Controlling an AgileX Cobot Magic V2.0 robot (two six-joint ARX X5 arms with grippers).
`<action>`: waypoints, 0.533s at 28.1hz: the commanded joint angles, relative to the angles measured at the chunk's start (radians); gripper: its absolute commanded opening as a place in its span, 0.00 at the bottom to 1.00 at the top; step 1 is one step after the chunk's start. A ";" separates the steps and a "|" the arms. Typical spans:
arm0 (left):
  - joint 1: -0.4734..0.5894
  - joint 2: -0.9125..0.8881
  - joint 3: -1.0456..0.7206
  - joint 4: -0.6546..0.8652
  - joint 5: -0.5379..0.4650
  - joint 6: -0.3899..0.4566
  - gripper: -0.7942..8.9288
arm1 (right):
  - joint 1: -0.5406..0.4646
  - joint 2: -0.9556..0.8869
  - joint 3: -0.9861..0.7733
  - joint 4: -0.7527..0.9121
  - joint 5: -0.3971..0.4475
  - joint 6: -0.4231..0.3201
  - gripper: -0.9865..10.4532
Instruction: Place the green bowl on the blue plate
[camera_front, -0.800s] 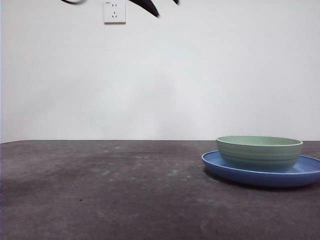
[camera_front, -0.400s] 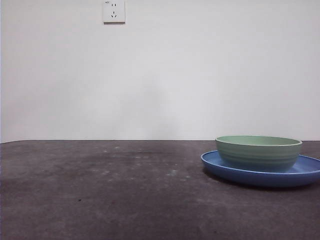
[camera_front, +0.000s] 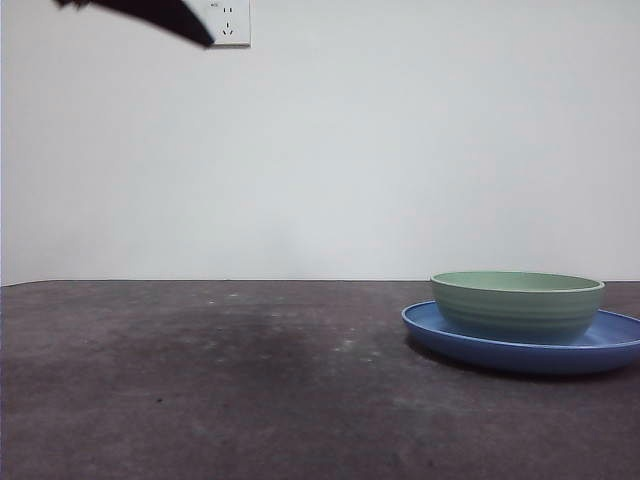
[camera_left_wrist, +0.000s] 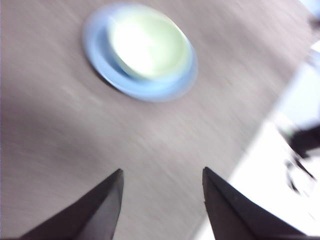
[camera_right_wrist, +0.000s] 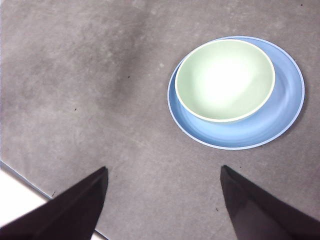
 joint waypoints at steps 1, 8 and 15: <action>-0.004 -0.036 -0.066 0.035 0.082 0.040 0.35 | 0.003 0.006 0.021 0.007 0.002 0.012 0.40; -0.004 -0.077 -0.155 0.035 0.141 0.067 0.34 | 0.003 0.006 0.021 0.007 0.001 0.034 0.40; -0.004 -0.076 -0.155 0.057 0.146 0.063 0.34 | 0.003 0.007 0.021 0.007 0.035 0.079 0.40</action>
